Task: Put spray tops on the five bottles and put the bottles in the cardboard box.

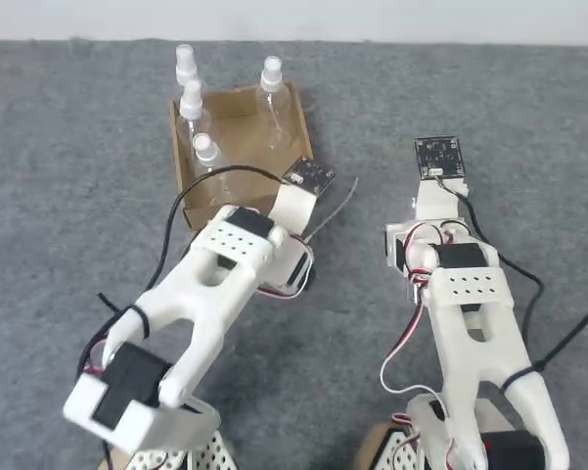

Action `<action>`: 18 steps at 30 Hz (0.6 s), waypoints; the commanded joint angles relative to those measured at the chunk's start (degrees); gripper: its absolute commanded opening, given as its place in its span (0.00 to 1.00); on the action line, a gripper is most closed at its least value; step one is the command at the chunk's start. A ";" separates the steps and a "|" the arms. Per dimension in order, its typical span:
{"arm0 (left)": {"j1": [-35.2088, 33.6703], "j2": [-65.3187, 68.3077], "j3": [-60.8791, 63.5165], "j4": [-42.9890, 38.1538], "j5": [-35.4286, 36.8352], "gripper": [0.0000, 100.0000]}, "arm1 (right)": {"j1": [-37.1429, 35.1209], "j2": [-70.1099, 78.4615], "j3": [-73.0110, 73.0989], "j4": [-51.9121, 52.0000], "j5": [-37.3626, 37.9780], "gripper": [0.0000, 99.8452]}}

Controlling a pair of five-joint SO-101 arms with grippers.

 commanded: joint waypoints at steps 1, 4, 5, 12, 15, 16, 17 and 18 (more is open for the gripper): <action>-0.18 0.62 -4.62 -1.14 0.70 0.21 | 0.66 -3.03 -1.23 -1.19 -0.62 0.12; -0.18 1.93 -5.93 -1.14 0.70 0.21 | 0.66 -3.03 -1.23 -1.19 -0.62 0.12; -0.18 2.29 -6.29 -1.14 0.70 0.21 | 0.66 -3.03 -1.23 -1.19 -0.62 0.12; -0.18 4.40 -9.36 -1.05 0.70 0.21 | 0.66 -3.03 -1.23 -1.19 -0.62 0.12; 0.18 7.03 -10.77 -1.05 0.70 0.21 | 0.66 -3.03 -1.23 -1.19 -0.62 0.12; 0.18 8.26 -11.30 -1.05 0.70 0.21 | 0.66 -3.03 -1.23 -1.19 -0.62 0.12; 0.18 9.67 -11.82 -1.05 0.70 0.21 | 0.66 -3.03 -1.23 -1.19 -0.62 0.12; 0.18 10.99 -12.53 -1.05 0.70 0.21 | 0.75 -3.03 -1.23 -1.19 -0.62 0.12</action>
